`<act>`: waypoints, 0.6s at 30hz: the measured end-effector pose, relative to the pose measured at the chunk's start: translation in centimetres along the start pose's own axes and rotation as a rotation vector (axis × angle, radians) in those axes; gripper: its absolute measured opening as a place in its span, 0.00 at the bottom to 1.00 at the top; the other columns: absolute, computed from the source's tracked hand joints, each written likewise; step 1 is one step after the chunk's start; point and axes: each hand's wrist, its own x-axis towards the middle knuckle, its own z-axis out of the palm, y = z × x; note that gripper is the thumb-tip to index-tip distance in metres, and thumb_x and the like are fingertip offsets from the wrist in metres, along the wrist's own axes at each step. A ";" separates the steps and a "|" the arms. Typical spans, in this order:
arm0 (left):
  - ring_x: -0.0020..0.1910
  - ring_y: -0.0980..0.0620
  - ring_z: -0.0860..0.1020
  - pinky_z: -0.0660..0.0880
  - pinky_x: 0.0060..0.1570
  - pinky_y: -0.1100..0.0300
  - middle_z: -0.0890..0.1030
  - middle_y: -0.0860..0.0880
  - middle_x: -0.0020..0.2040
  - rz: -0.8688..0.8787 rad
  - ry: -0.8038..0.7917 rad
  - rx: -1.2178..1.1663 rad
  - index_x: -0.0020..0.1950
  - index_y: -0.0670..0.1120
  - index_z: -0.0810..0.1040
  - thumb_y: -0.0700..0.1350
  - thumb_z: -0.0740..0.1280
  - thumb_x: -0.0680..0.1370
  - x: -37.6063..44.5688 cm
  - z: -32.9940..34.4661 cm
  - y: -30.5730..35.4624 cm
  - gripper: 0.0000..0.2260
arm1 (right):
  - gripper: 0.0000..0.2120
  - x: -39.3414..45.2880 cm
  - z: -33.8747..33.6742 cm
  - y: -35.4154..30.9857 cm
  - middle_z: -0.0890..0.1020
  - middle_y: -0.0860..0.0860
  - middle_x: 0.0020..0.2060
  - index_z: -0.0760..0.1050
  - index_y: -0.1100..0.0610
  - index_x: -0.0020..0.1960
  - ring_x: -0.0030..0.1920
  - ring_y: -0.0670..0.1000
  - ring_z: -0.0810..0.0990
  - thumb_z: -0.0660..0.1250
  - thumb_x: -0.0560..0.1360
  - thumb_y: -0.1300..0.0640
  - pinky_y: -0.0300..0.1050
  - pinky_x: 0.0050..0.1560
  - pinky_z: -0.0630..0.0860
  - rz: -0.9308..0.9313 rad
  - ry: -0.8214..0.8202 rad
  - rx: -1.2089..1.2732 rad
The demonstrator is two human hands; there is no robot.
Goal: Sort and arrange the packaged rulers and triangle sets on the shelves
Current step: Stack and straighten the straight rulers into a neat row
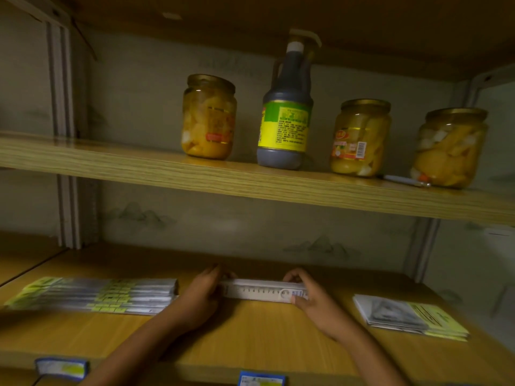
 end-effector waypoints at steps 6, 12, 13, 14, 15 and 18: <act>0.54 0.57 0.76 0.74 0.47 0.69 0.76 0.55 0.56 -0.045 0.120 -0.139 0.54 0.65 0.71 0.38 0.63 0.78 -0.3 -0.7 -0.2 0.20 | 0.15 0.1 -0.2 -0.4 0.77 0.45 0.58 0.74 0.45 0.57 0.57 0.45 0.78 0.66 0.78 0.64 0.36 0.46 0.80 -0.010 0.077 0.187; 0.57 0.55 0.73 0.68 0.54 0.67 0.73 0.51 0.59 -0.073 0.052 0.043 0.60 0.55 0.76 0.38 0.63 0.77 0.0 -0.4 0.1 0.15 | 0.13 0.0 0.3 0.0 0.76 0.45 0.58 0.76 0.43 0.58 0.55 0.41 0.77 0.64 0.79 0.59 0.31 0.45 0.76 -0.022 0.043 0.077; 0.58 0.54 0.73 0.69 0.55 0.66 0.73 0.50 0.60 -0.074 0.033 0.075 0.62 0.52 0.76 0.39 0.62 0.78 0.1 -0.2 0.3 0.15 | 0.13 0.0 0.3 0.0 0.76 0.44 0.58 0.76 0.44 0.59 0.54 0.40 0.76 0.63 0.80 0.59 0.29 0.44 0.75 -0.026 0.044 0.053; 0.59 0.53 0.73 0.70 0.58 0.64 0.72 0.50 0.61 -0.070 0.021 0.105 0.63 0.51 0.76 0.41 0.62 0.78 0.1 0.0 0.3 0.14 | 0.13 -0.1 0.4 0.0 0.75 0.44 0.58 0.76 0.45 0.60 0.54 0.40 0.76 0.62 0.80 0.59 0.29 0.45 0.75 -0.031 0.048 0.029; 0.60 0.52 0.73 0.70 0.60 0.61 0.72 0.49 0.62 -0.056 0.016 0.138 0.64 0.50 0.75 0.42 0.61 0.79 0.0 0.1 0.4 0.14 | 0.13 -0.1 0.4 0.0 0.75 0.43 0.58 0.76 0.45 0.61 0.54 0.40 0.75 0.62 0.81 0.58 0.30 0.46 0.75 -0.037 0.052 -0.003; 0.64 0.51 0.69 0.68 0.65 0.58 0.70 0.49 0.64 -0.016 -0.003 0.251 0.67 0.52 0.73 0.49 0.61 0.80 -0.1 0.4 0.7 0.16 | 0.13 0.0 0.4 0.3 0.75 0.42 0.57 0.76 0.44 0.61 0.56 0.41 0.73 0.60 0.81 0.56 0.35 0.53 0.74 -0.081 0.057 -0.161</act>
